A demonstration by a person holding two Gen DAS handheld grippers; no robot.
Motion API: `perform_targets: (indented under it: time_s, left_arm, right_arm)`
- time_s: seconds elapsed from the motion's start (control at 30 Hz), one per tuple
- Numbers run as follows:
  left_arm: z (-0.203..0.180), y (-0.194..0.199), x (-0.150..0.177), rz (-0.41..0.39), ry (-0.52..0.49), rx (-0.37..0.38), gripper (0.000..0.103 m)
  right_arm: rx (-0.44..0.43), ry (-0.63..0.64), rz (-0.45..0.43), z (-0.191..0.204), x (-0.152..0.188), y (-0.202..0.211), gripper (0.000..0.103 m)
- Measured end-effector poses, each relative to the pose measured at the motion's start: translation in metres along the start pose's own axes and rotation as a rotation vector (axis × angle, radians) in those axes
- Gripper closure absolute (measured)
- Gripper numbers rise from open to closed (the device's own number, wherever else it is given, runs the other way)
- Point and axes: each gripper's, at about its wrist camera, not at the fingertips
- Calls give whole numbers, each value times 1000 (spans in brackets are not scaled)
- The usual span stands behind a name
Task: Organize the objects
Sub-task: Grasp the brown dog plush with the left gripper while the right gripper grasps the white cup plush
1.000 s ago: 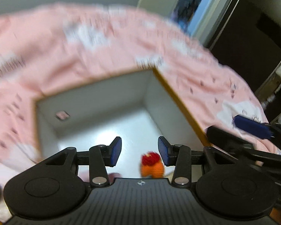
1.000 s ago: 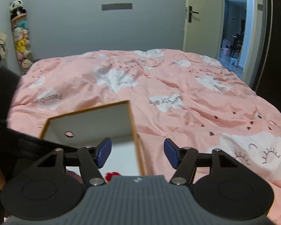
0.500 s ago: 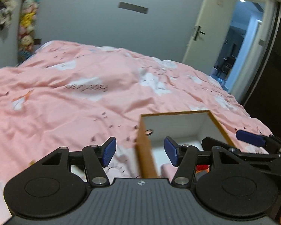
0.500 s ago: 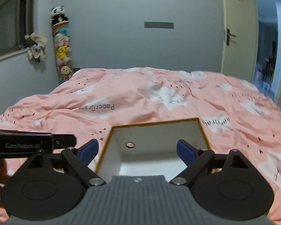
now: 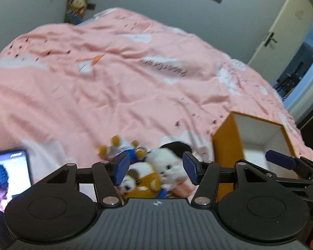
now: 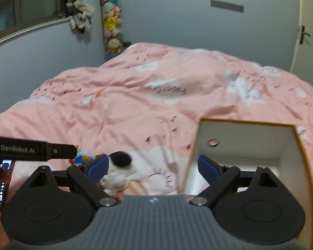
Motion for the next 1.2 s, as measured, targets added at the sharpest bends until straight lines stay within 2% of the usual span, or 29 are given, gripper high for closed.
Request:
perform_targets:
  time_s: [0.07, 0.13, 0.23, 0.33, 0.47, 0.67, 0.77, 0.87, 0.97, 1.2]
  left_arm:
    - [5, -5, 2, 28, 14, -8, 37]
    - [9, -13, 4, 59, 41, -38, 38]
    - [16, -28, 11, 100, 84, -98, 38]
    - [25, -42, 16, 131, 159, -117, 38]
    - [36, -52, 15, 132, 248, -97, 35]
    - [37, -64, 13, 164, 292, -74, 30]
    - [36, -72, 11, 182, 303, -86, 27]
    - [33, -78, 12, 184, 287, -106, 26]
    - [33, -83, 13, 183, 274, -115, 26]
    - [33, -83, 16, 181, 262, -108, 31]
  right_arm:
    - [-28, 14, 28, 7, 0, -12, 19]
    - [-34, 39, 57, 11, 1, -22, 29]
    - [-44, 64, 96, 16, 2, -37, 35]
    - [-51, 118, 142, 22, 3, -53, 41]
    - [-80, 216, 198, 30, 4, -74, 42]
    - [-132, 387, 285, 38, 1, -107, 43]
    - [-173, 445, 330, 40, 0, -123, 42]
    - [-227, 453, 364, 41, -1, -135, 39]
    - [-242, 466, 368, 45, 0, -143, 32]
    - [-215, 479, 388, 57, 4, -157, 31]
Point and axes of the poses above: each gripper's, at about its wrist camera, not at the fingertips, and y roughly against the way its jaws point, z to its left, x to its underside, and after that the axes turned 8 degrees about y, right-handed
